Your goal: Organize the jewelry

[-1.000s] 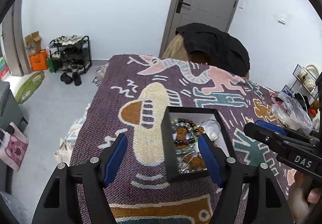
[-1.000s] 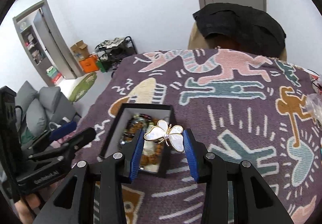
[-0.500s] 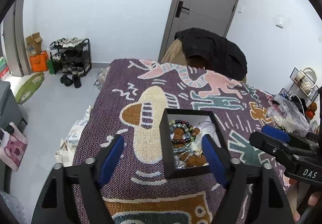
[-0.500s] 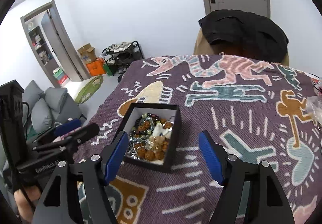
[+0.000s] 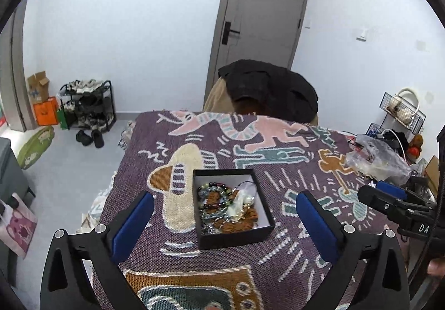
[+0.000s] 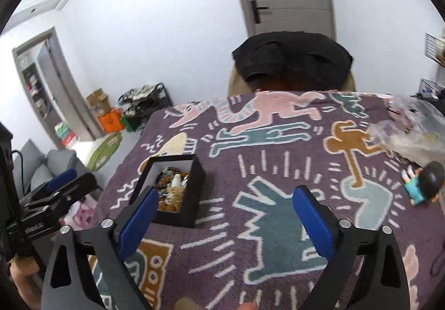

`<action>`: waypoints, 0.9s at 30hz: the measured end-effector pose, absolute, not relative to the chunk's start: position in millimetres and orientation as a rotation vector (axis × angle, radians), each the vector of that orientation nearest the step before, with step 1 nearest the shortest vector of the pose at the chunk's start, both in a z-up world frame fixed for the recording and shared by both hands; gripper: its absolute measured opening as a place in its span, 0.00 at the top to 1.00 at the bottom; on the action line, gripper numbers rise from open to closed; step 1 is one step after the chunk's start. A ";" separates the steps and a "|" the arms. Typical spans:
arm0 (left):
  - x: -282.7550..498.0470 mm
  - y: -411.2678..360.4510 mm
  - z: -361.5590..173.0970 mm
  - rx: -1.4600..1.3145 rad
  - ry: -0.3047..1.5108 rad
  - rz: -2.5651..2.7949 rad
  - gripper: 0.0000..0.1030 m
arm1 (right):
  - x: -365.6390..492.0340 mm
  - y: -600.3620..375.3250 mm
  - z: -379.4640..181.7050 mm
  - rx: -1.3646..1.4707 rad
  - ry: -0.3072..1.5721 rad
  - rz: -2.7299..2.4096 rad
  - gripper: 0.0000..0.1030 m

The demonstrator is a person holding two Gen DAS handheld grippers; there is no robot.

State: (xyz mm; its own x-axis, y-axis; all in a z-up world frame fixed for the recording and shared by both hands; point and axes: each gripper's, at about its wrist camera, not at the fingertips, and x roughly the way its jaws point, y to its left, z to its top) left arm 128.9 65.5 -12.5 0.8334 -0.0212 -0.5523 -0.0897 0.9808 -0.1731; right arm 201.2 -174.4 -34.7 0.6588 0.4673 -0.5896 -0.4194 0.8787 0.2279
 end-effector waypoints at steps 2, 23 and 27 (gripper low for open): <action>125.1 61.1 -8.4 -0.190 0.573 0.033 0.00 | 198.2 -184.3 -35.4 0.084 0.690 0.480 0.05; 60.9 -2.4 31.7 -0.084 0.429 -0.042 0.00 | 117.9 -230.4 -28.6 0.073 0.581 0.488 0.05; 48.9 -10.5 33.8 -0.081 0.412 -0.054 0.00 | 104.5 -237.1 -24.1 0.058 0.557 0.433 0.04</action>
